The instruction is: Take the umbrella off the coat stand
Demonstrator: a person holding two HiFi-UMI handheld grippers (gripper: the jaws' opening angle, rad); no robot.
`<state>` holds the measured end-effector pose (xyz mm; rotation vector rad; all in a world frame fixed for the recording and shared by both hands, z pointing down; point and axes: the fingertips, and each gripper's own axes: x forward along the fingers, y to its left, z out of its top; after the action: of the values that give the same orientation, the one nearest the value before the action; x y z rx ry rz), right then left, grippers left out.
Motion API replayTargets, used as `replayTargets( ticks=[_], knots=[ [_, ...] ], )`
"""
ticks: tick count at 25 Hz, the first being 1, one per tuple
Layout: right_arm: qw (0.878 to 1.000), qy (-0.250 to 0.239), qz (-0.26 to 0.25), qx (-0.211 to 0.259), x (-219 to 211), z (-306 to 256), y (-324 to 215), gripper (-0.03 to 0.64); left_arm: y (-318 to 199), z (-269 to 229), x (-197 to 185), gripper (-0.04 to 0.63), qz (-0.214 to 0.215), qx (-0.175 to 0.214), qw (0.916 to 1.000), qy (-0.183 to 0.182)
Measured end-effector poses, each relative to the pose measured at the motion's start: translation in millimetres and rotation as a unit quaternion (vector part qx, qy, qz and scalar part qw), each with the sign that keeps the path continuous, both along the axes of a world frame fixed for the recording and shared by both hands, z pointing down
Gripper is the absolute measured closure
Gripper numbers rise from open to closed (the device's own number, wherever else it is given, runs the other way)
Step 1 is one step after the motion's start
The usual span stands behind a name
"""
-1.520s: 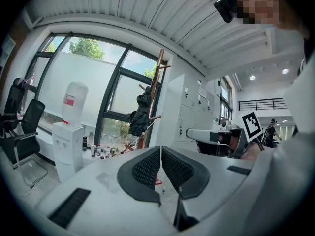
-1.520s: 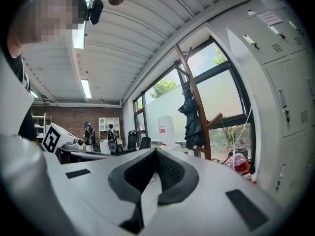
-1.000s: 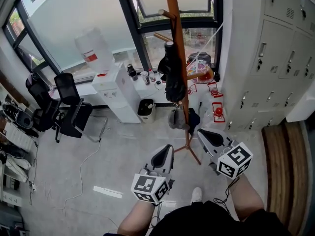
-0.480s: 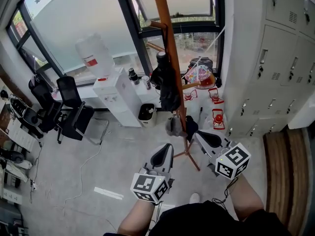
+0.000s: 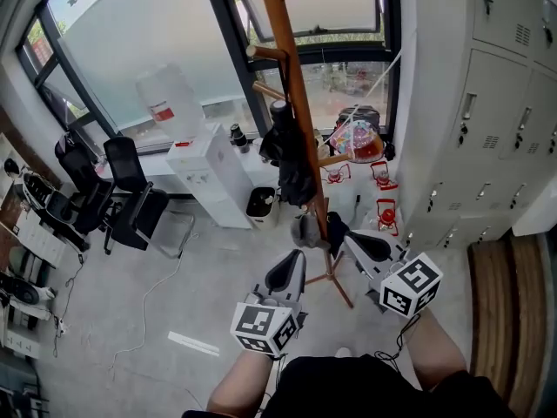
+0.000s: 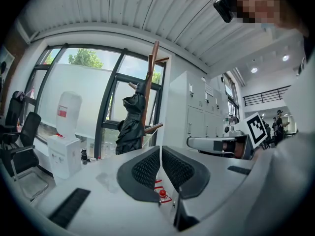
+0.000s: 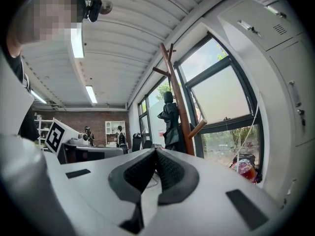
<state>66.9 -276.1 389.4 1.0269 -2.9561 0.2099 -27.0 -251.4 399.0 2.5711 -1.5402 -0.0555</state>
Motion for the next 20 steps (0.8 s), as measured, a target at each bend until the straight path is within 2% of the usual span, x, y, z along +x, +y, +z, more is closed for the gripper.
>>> replayTargets(
  ticks=[9,20],
  knots=[
    [1.0,-0.004,-0.004,-0.006,4.9,7.0,-12.8,0.563,-29.6,-1.0,-2.8,0.568,-0.018,0.001,0.9998,-0.011],
    [1.0,-0.007,0.001,-0.017,10.4,14.7,-31.3,0.563,-68.4,-10.8,-11.2,0.333,-0.035,0.014,0.9992,-0.013]
  ],
)
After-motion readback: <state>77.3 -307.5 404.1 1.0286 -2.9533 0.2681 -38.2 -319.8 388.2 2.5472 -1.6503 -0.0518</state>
